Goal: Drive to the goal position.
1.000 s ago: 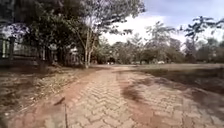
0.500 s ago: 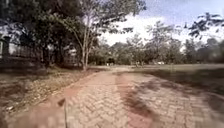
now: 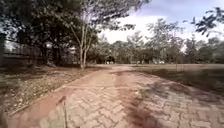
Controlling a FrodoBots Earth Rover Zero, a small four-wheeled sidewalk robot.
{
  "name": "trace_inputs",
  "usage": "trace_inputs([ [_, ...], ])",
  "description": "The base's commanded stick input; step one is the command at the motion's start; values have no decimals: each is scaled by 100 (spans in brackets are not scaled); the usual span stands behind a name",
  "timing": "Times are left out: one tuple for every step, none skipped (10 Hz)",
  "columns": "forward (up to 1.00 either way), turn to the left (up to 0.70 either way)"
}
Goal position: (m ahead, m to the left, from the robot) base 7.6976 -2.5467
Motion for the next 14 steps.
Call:
trace_inputs([
  [85,0],
  [85,0],
  [85,0],
  [85,0],
  [85,0],
  [85,0],
  [85,0],
  [85,0],
  [85,0],
  [85,0],
  [85,0],
  [85,0],
  [85,0],
  [85,0],
])
